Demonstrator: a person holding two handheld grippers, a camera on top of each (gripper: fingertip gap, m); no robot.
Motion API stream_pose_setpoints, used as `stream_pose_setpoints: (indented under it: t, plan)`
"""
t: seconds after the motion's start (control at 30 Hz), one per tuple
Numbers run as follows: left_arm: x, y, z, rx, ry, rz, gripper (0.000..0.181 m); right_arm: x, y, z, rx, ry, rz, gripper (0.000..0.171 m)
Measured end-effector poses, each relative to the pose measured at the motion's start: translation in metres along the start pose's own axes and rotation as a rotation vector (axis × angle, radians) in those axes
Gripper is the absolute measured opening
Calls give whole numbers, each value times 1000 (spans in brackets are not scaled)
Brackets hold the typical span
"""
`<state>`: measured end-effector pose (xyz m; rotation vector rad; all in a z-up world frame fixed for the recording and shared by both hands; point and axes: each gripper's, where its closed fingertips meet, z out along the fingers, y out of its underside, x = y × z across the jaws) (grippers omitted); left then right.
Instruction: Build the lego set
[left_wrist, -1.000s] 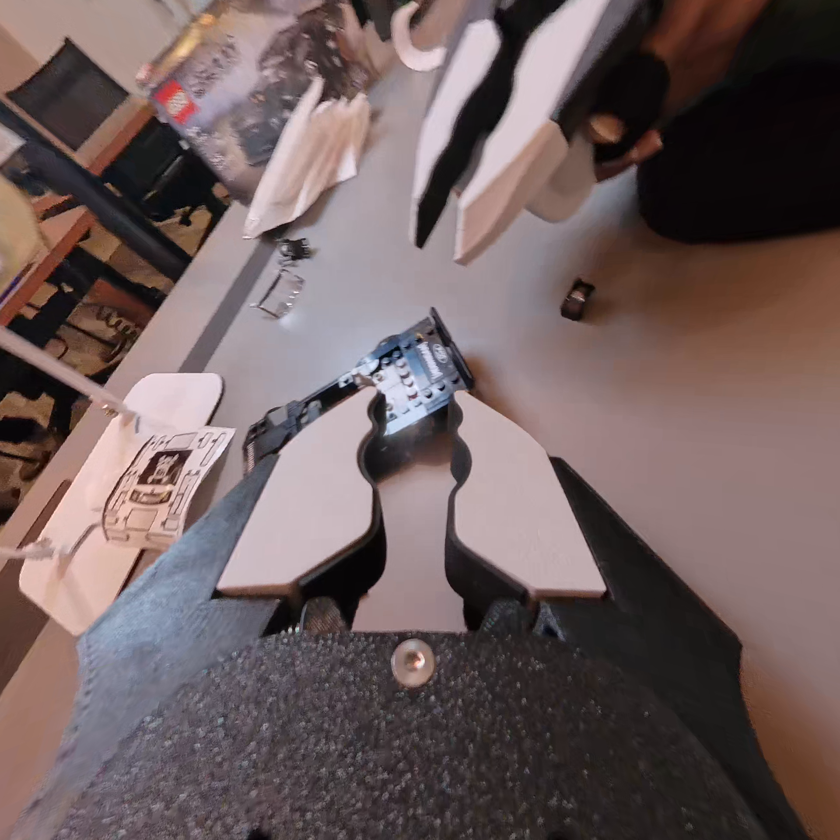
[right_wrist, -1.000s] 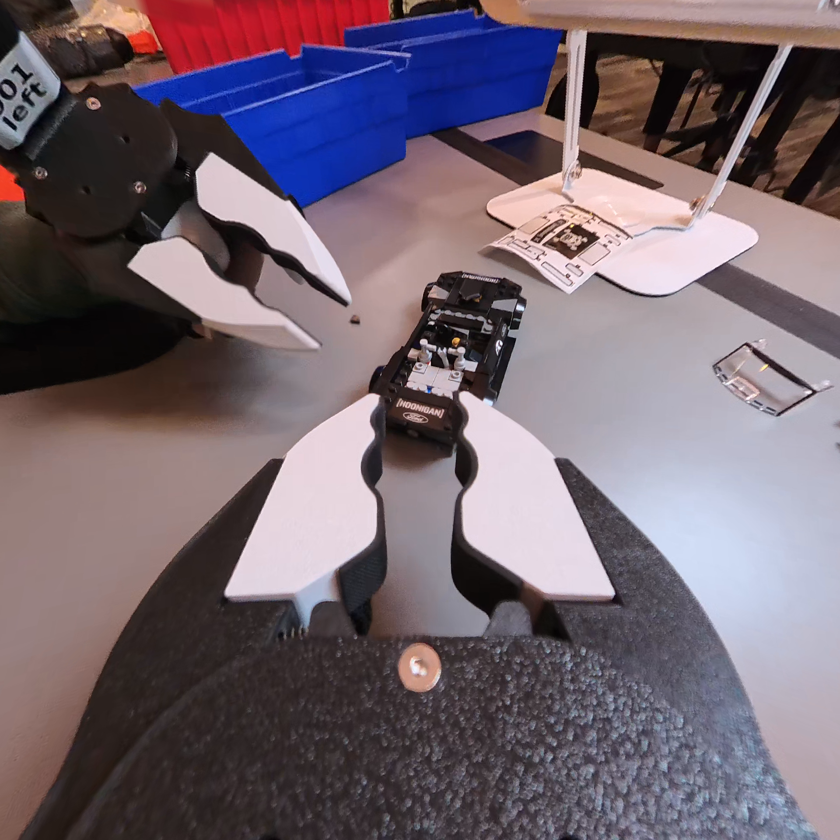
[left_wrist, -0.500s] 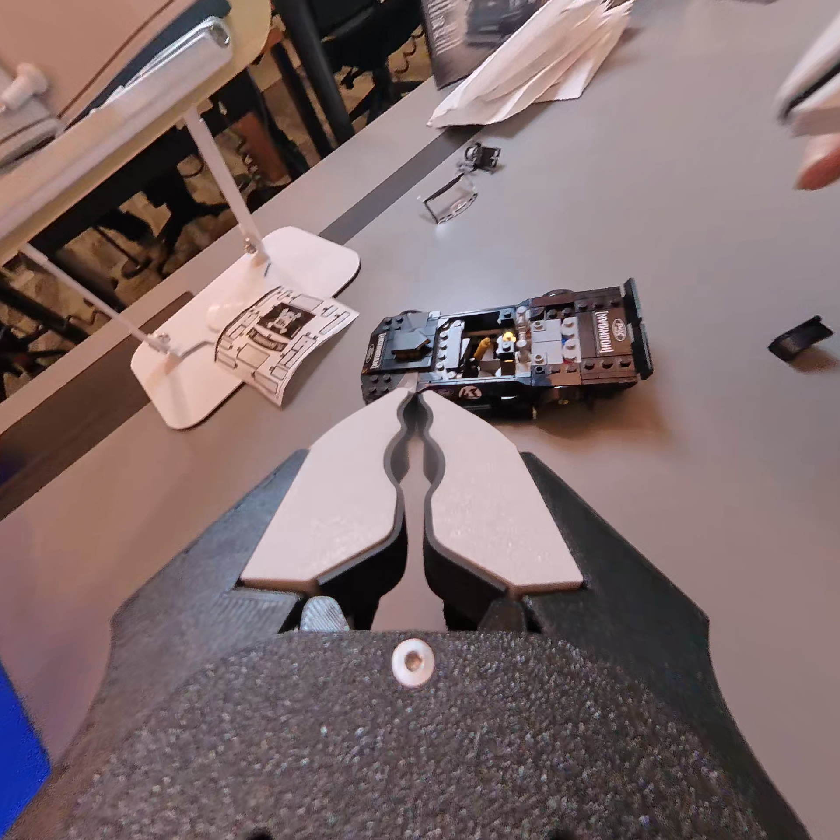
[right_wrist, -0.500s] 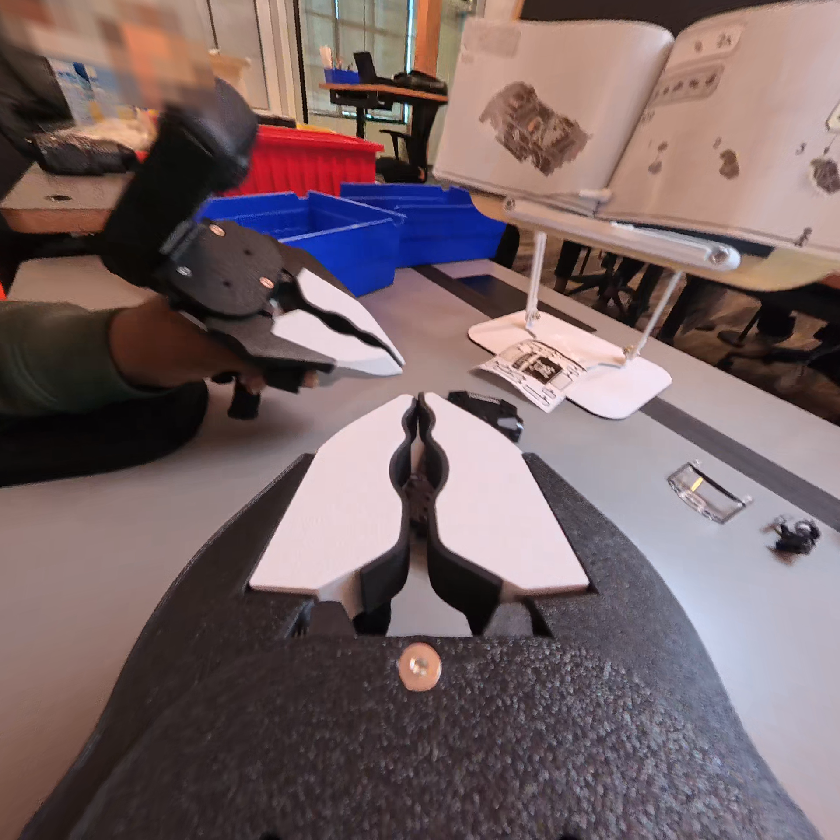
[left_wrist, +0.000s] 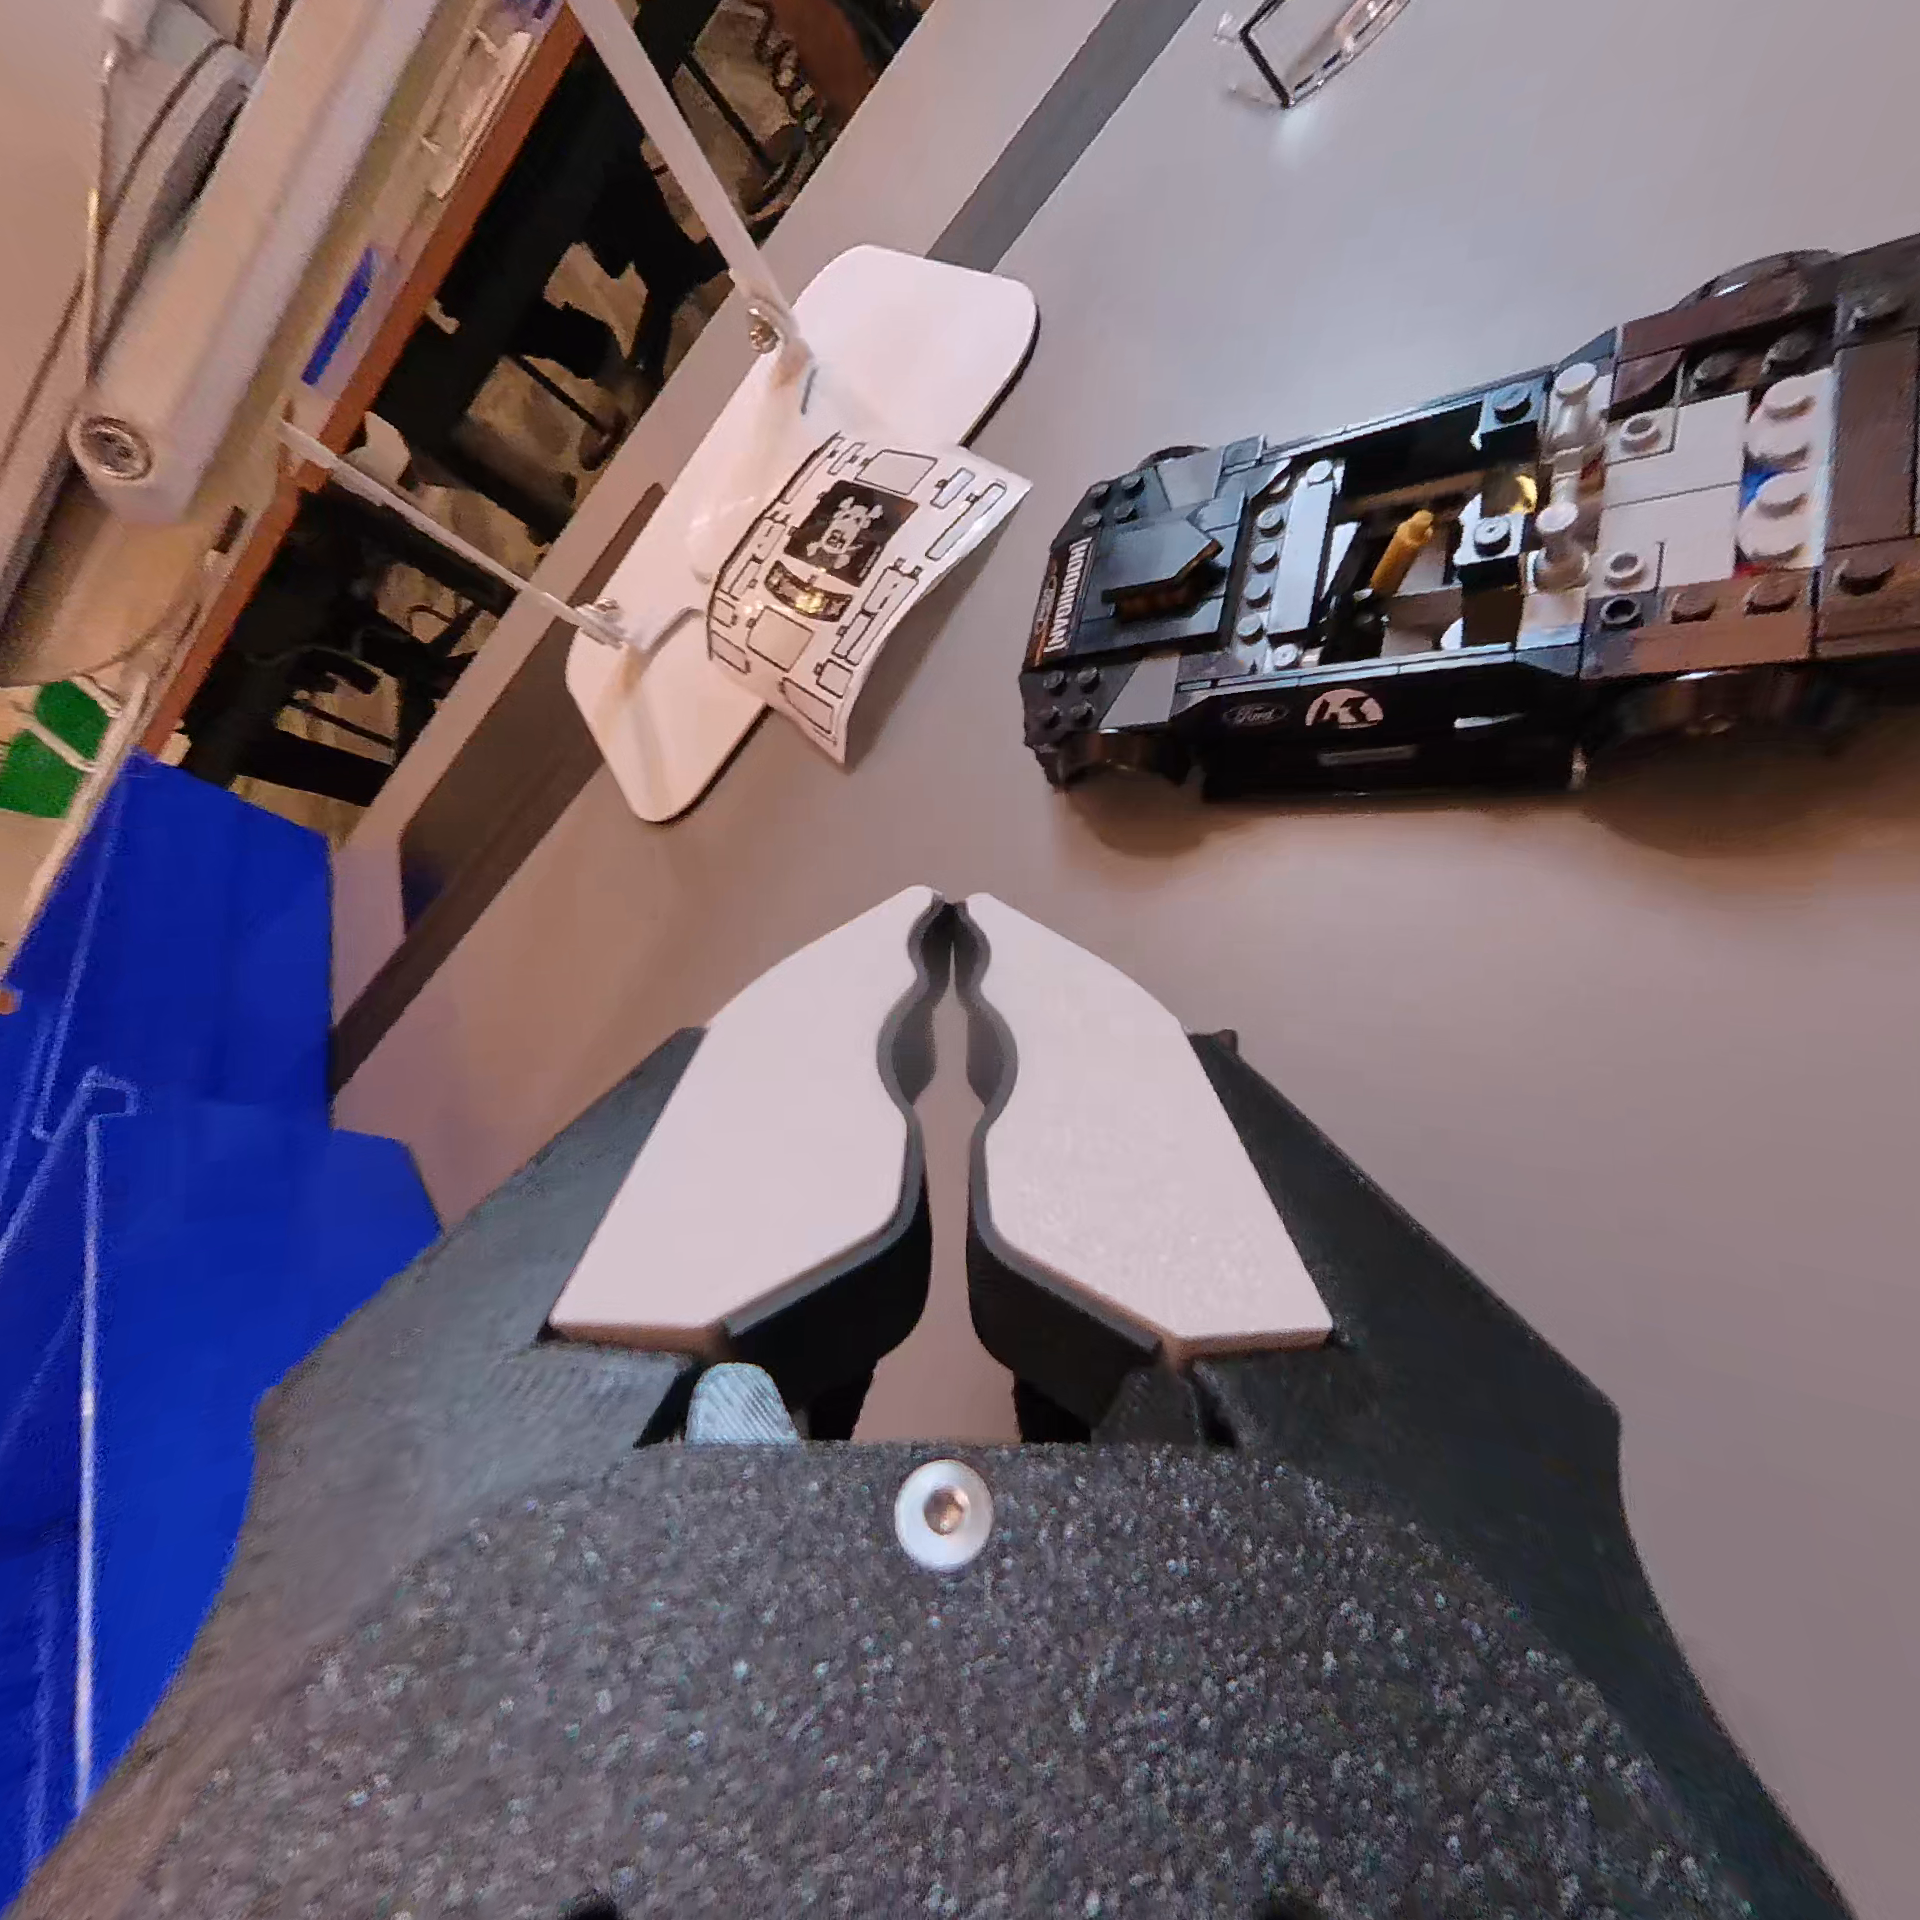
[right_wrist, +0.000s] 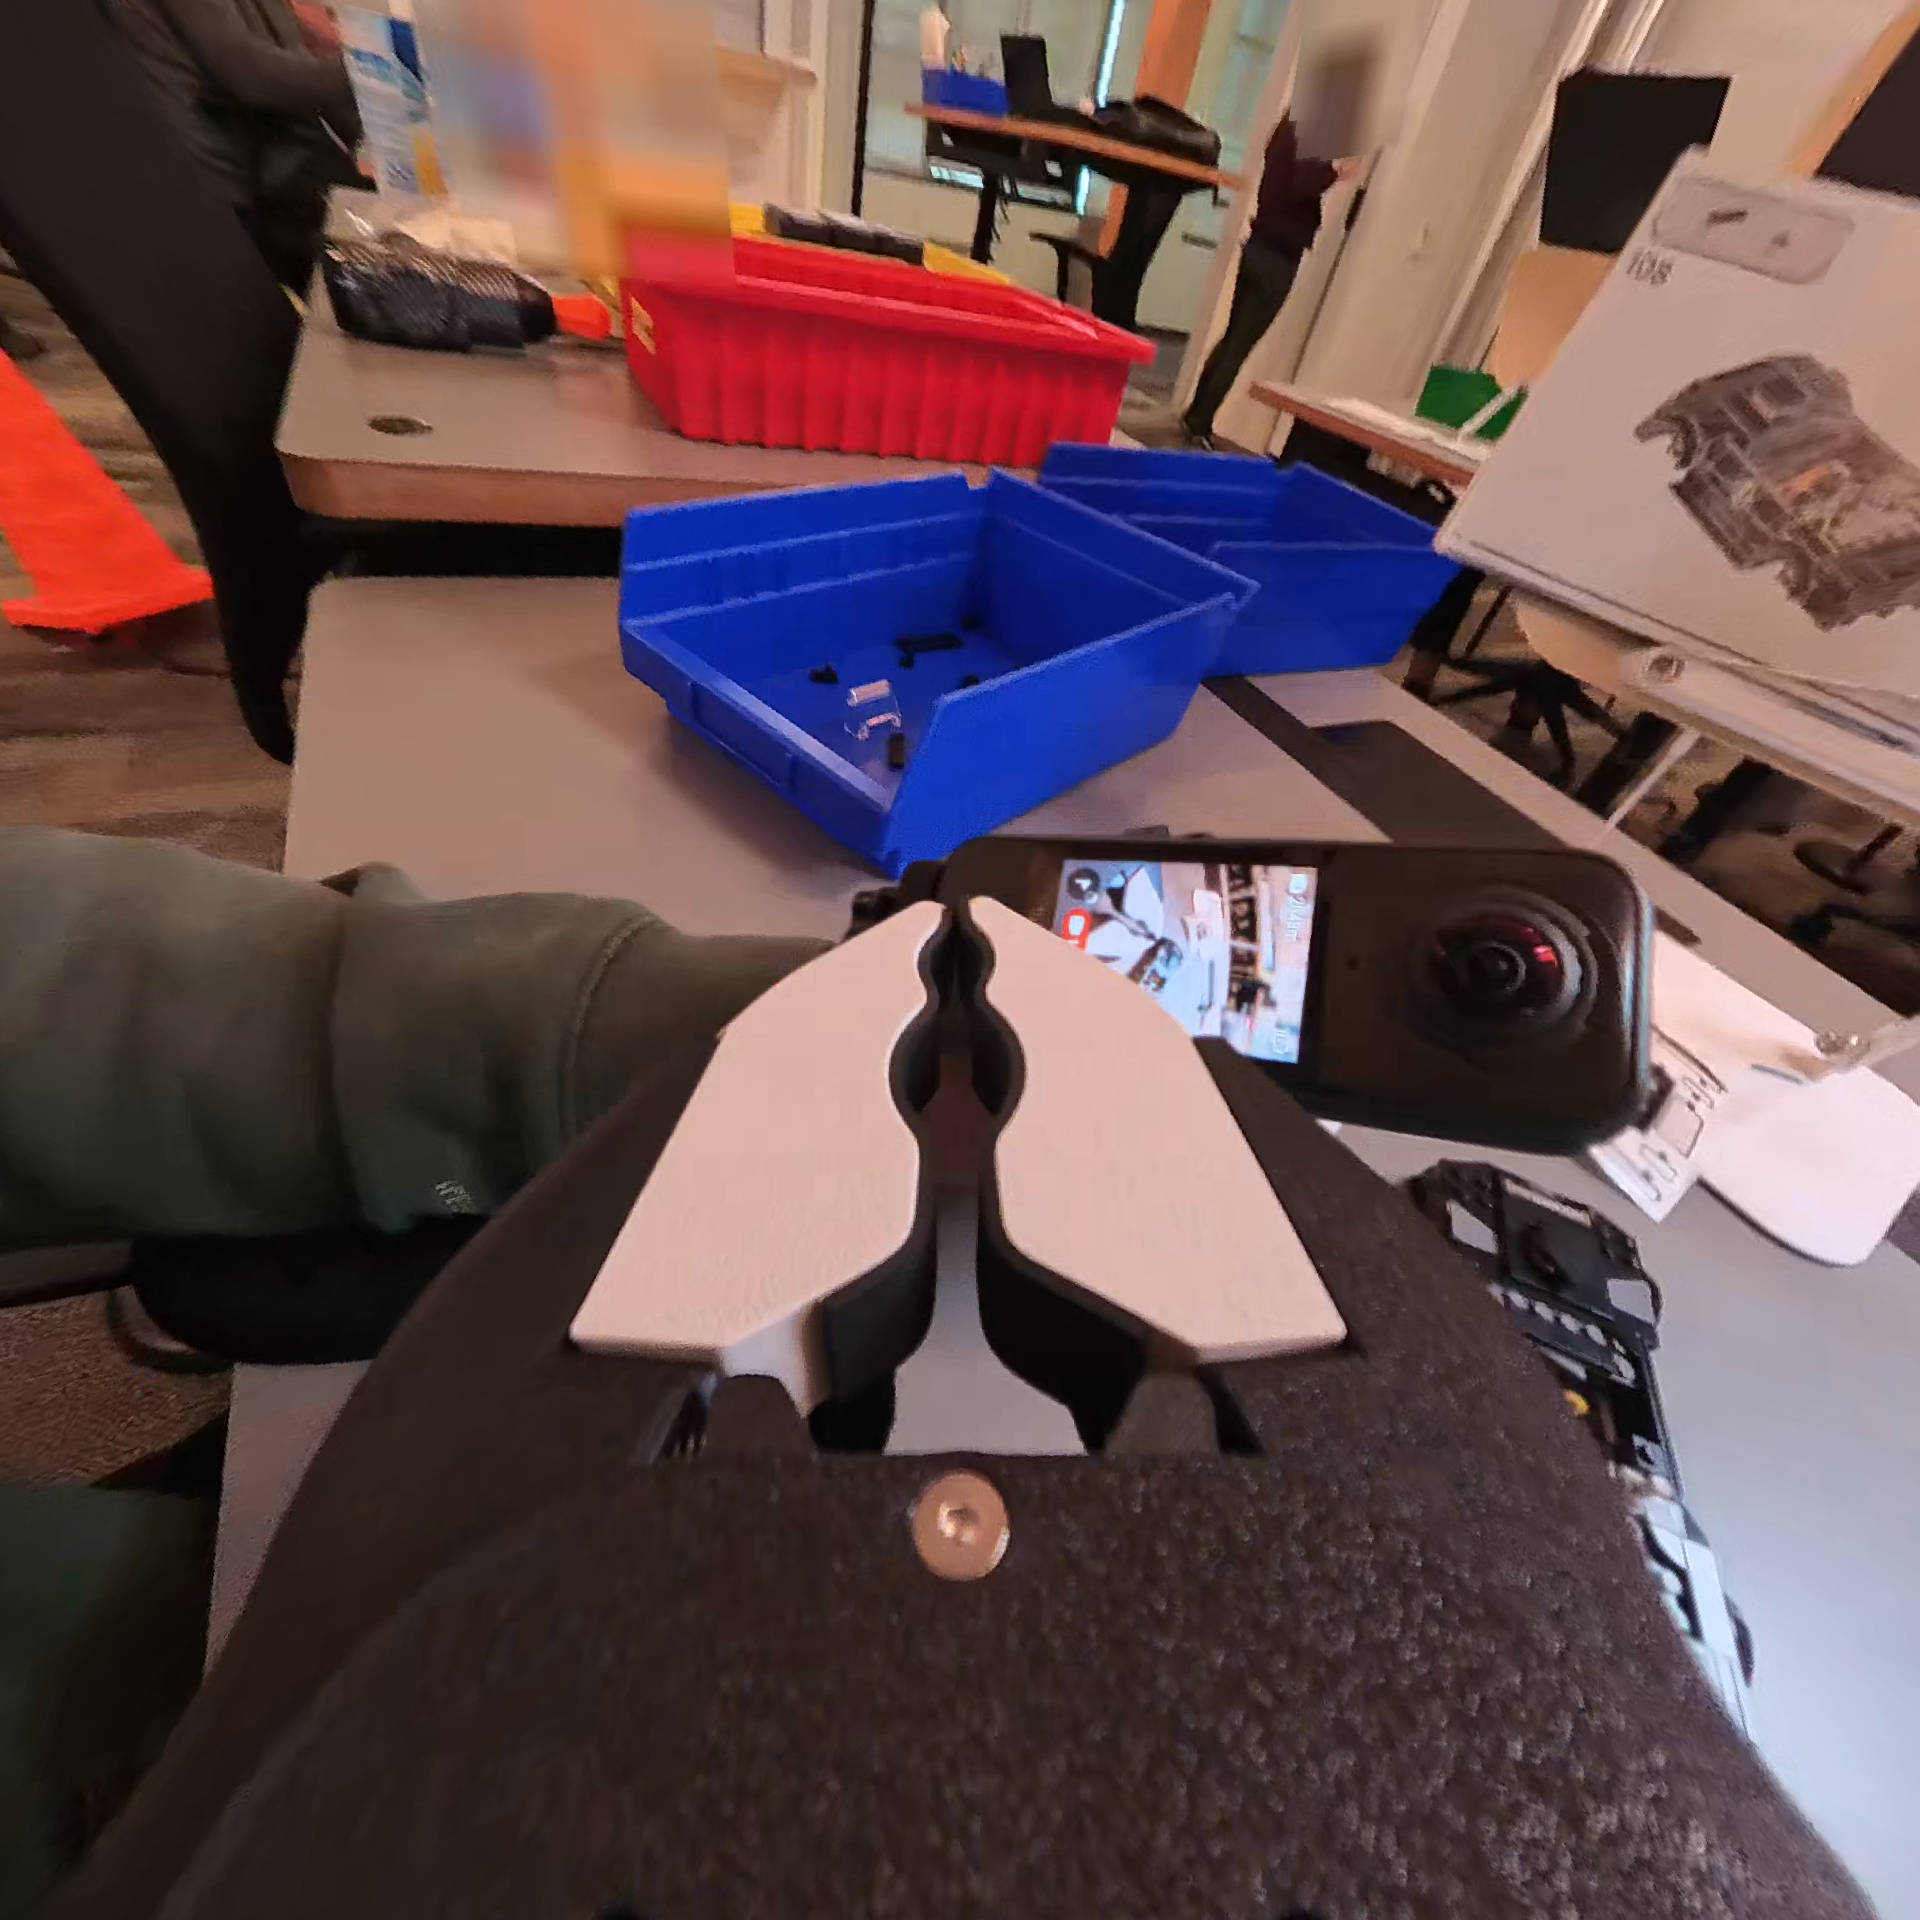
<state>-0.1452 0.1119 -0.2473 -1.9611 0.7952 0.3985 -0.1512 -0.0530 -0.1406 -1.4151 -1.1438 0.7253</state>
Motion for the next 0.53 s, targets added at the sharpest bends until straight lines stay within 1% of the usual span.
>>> stream_pose_setpoints:
  t: [0.17, 0.33, 0.4, 0.47, 0.53]
  plan:
    - [-10, 5, 0, -28, -55, 48, 0, 2, 6, 4, -70, 2, 29, 0]
    - [-22, 18, 3, -92, -136, 159, 0, 6, 17, 5, -192, 31, 31, 0]
    - [-26, 22, 3, -114, -167, 207, 0, 5, 20, 5, -210, 4, 57, 0]
    - [-36, 10, -1, -91, -208, 224, 1, 2, 18, 1, -176, -32, 55, 0]
    - [-19, 9, -3, -59, -102, 110, 1, 3, 9, -10, -101, -32, 28, 0]
